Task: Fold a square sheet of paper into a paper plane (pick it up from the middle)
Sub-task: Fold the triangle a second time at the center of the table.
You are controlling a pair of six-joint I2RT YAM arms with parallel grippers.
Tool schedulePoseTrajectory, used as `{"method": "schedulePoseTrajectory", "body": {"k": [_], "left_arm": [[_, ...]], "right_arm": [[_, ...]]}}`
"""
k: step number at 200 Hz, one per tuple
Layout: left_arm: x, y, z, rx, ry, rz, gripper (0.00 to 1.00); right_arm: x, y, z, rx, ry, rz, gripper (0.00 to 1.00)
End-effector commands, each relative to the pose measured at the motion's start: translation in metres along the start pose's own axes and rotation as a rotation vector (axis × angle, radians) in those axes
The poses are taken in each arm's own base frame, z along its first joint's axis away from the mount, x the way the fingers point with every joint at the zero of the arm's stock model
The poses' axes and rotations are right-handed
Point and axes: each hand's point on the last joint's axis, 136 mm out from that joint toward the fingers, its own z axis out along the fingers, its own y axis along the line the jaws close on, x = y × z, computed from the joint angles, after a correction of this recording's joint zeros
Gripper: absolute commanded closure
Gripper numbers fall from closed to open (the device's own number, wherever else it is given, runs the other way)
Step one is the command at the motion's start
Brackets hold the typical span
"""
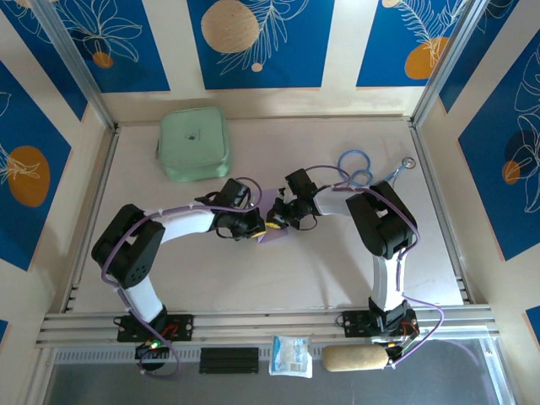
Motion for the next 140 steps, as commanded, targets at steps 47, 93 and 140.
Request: {"method": "schedulePoseTrajectory", "body": {"k": [47, 93, 140], "left_arm": [[0.009, 0.004, 0.014, 0.004, 0.049, -0.022, 0.93], [0.009, 0.013, 0.018, -0.038, 0.044, -0.022, 0.93], [0.016, 0.034, 0.016, -0.11, 0.041, -0.043, 0.94]], "right_arm": [[0.024, -0.074, 0.013, 0.236, 0.068, 0.142, 1.0], [0.024, -0.075, 0.013, 0.239, 0.07, 0.145, 1.0], [0.024, -0.075, 0.013, 0.241, 0.069, 0.144, 1.0]]}}
